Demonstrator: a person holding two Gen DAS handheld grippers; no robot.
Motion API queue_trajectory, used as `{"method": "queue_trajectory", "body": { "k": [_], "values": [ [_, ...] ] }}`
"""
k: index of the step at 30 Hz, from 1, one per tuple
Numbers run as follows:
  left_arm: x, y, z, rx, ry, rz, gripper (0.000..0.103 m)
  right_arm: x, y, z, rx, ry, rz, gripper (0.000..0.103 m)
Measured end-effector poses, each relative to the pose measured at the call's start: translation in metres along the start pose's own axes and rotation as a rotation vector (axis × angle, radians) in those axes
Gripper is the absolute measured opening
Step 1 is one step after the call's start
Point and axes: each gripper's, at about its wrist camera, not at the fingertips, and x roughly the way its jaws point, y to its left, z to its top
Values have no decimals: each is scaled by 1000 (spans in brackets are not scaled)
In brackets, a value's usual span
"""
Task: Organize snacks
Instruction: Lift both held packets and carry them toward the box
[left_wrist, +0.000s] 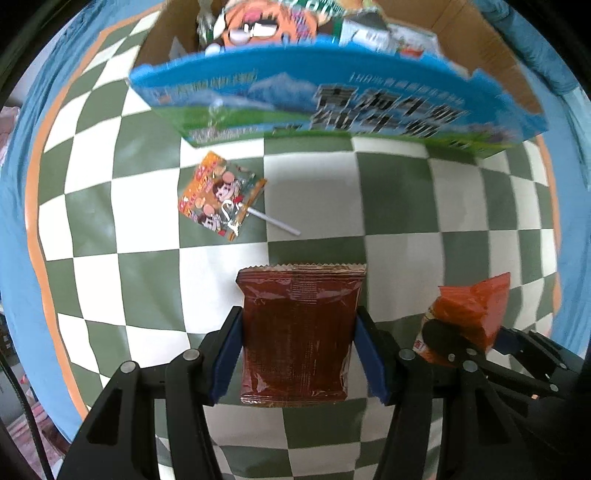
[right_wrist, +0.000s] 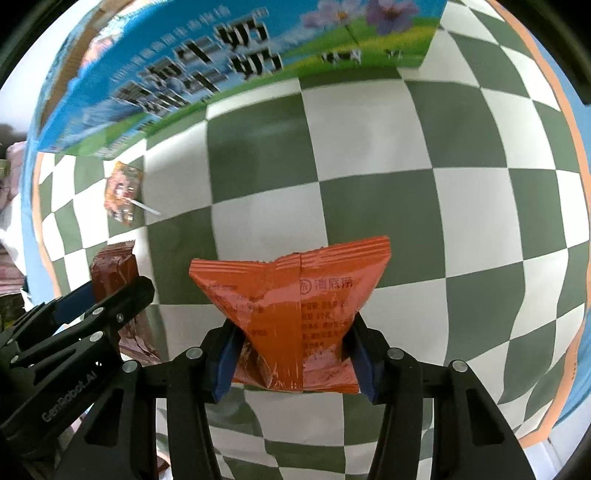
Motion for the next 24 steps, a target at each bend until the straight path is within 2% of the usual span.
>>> {"method": "queue_trajectory", "body": {
  "k": [7, 11, 15, 16, 17, 21, 24],
  "values": [
    [-51, -5, 15, 1, -46, -61, 56, -48, -6, 7, 14, -58, 73, 55],
    [-80, -7, 39, 8, -93, -94, 56, -85, -15, 22, 22, -107, 120, 55],
    [-107, -6, 90, 1, -132, -126, 56, -132, -17, 53, 36, -175, 177, 55],
    [-111, -6, 99, 28, -156, -92, 56, -143, -16, 65, 35, -197, 185, 55],
    [-119, -5, 119, 23, -161, -104, 56, -152, -16, 75, 36, -213, 189, 55],
    [-129, -1, 179, 0, -172, -116, 56, -184, -15, 132, 39, -280, 208, 55],
    [-124, 4, 231, -12, -166, -101, 56, -190, -10, 182, 31, -313, 196, 55]
  ]
}}
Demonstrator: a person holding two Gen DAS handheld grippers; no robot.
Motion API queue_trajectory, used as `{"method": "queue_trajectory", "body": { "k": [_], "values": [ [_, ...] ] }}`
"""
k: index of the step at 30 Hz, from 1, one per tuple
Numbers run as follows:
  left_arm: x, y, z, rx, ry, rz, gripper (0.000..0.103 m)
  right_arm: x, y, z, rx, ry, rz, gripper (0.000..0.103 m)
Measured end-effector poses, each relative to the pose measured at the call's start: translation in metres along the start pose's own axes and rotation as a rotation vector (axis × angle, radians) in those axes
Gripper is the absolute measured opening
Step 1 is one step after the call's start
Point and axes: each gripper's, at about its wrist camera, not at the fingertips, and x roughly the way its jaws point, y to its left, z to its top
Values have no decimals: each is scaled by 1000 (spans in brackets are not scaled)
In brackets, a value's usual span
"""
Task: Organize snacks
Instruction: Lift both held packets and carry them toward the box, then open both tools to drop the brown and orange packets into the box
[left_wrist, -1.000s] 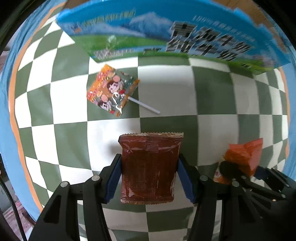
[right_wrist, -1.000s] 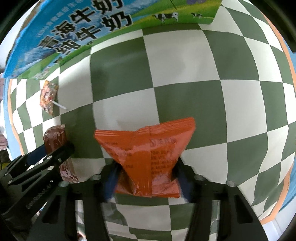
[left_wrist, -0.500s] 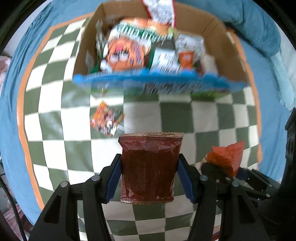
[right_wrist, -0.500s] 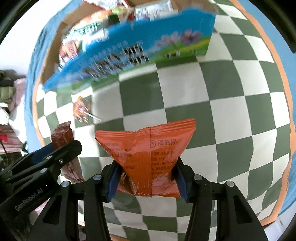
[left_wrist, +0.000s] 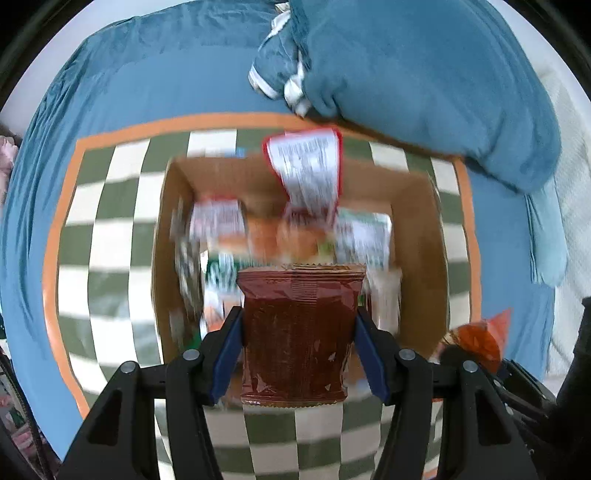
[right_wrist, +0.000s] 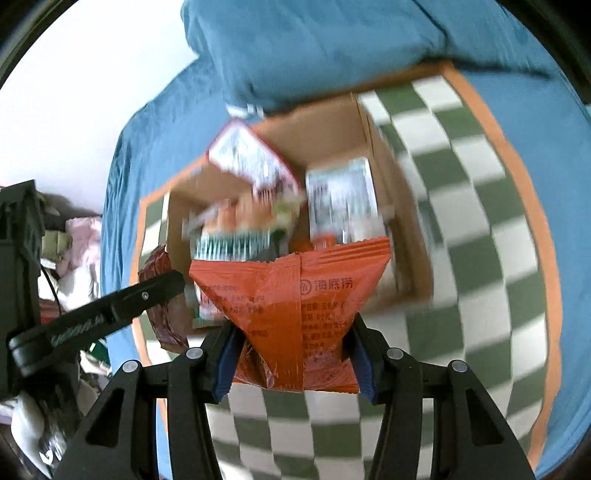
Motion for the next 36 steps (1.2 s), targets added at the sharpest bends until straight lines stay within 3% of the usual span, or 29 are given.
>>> {"method": "queue_trajectory", "body": {
  "k": [4, 9, 20, 25, 30, 36],
  "values": [
    [28, 8, 46, -5, 33, 36, 56, 29, 1, 46, -12, 11, -22, 55],
    [59, 20, 80, -25, 73, 74, 56, 74, -3, 91, -17, 47, -75, 55],
    [87, 22, 106, -2, 105, 126, 56, 126, 1, 138, -58, 83, -152, 55],
    [87, 25, 107, -23, 104, 105, 56, 134, -1, 145, -52, 91, -183, 56],
    [79, 28, 108, -33, 82, 105, 68, 128, 0, 146, -58, 70, -197, 86],
    [63, 27, 99, -11, 44, 119, 86, 112, 7, 142, -67, 41, -201, 88]
  ]
}}
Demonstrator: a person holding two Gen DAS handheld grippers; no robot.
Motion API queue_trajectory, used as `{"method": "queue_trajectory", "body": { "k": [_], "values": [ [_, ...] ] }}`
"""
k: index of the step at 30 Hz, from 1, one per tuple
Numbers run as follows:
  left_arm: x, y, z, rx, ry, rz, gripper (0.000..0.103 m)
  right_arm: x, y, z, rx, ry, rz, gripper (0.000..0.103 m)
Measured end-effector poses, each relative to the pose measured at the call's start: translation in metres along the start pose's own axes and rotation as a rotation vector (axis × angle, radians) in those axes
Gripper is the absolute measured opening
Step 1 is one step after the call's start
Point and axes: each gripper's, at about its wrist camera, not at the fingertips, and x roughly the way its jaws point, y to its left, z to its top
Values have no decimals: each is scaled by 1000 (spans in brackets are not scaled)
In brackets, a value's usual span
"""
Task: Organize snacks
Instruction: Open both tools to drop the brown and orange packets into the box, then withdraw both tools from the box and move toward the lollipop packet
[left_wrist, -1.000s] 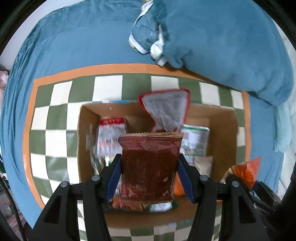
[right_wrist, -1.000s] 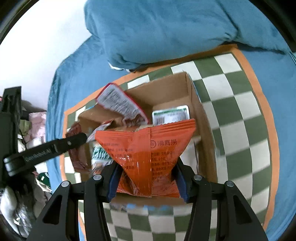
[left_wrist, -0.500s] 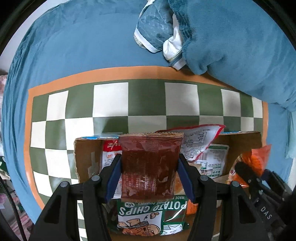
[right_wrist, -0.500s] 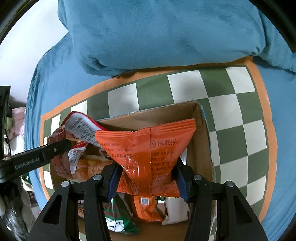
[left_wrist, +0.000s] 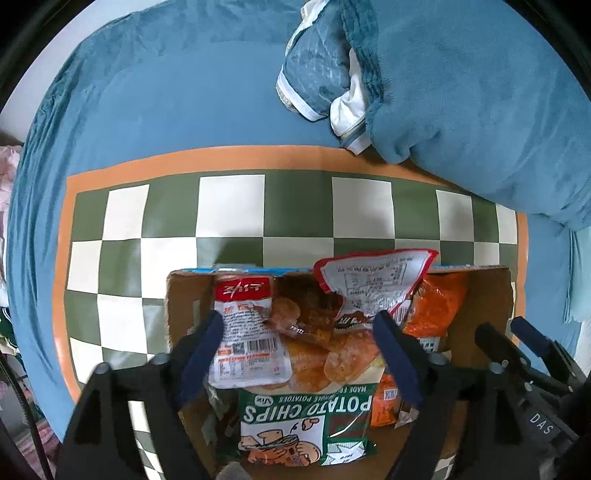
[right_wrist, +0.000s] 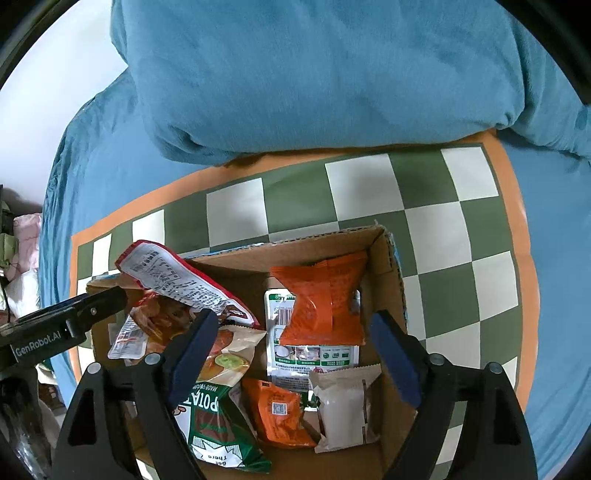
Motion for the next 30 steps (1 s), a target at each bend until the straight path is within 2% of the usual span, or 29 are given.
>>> {"method": "queue_trajectory", "body": {
  "k": [5, 12, 21, 30],
  "values": [
    [-14, 1, -21, 11, -24, -3, 94, -20, 8, -20, -34, -38, -19, 90],
    [-42, 5, -65, 29, -105, 5, 95, -51, 23, -67, -106, -113, -70, 98],
    [-80, 14, -123, 10, -180, -4, 96, -94, 31, -125, -105, -164, -56, 99],
    [-131, 18, -178, 2, -245, -15, 96, -155, 41, -177, -111, -225, -33, 100]
  ]
}}
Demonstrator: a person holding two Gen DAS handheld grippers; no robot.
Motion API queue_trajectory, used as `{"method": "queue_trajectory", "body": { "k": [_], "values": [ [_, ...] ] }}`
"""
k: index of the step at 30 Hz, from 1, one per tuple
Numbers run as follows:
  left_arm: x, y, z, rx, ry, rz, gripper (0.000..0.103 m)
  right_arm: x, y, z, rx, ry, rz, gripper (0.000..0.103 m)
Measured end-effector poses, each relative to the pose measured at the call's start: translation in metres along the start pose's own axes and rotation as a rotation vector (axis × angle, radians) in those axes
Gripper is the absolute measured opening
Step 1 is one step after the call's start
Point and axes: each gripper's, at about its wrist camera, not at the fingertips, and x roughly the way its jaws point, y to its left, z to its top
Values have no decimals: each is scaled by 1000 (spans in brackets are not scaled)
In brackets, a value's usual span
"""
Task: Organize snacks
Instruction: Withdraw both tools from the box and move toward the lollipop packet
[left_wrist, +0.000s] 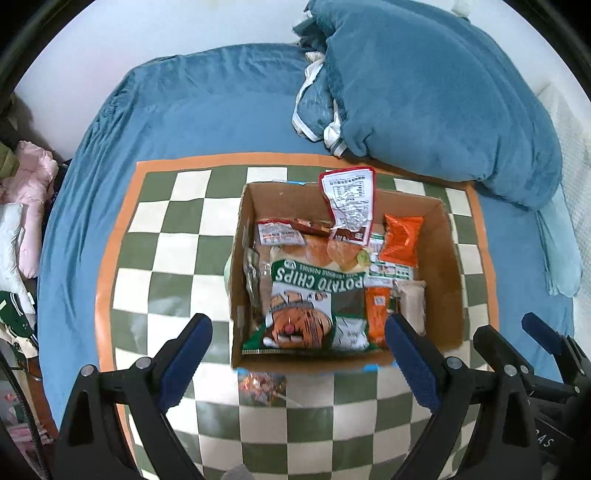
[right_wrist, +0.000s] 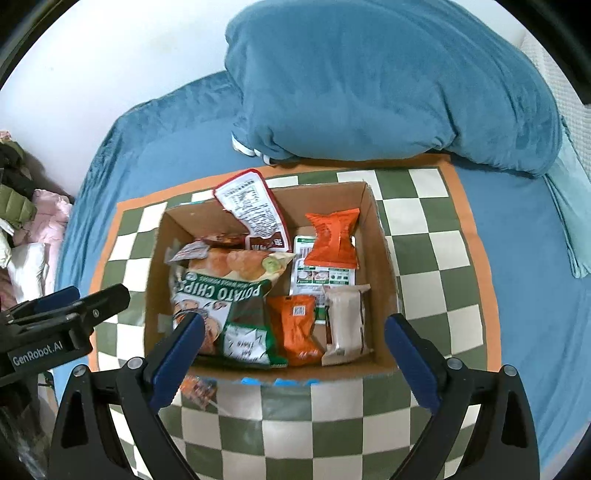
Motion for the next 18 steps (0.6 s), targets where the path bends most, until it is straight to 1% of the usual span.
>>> {"method": "queue_trajectory", "body": {
  "k": [3, 10, 13, 18],
  "values": [
    [-20, -2, -12, 0, -5, -13, 96, -27, 2, -12, 2, -20, -4, 100],
    [-71, -5, -40, 1, -28, -17, 96, -90, -1, -41, 31, -39, -3, 100],
    [-87, -5, -51, 7, -38, -10, 96, -110, -2, -51, 34, -52, -14, 100],
    [-106, -7, -67, 7, -27, -17, 96, -138, -4, -65, 45, -56, -8, 100]
  ]
}}
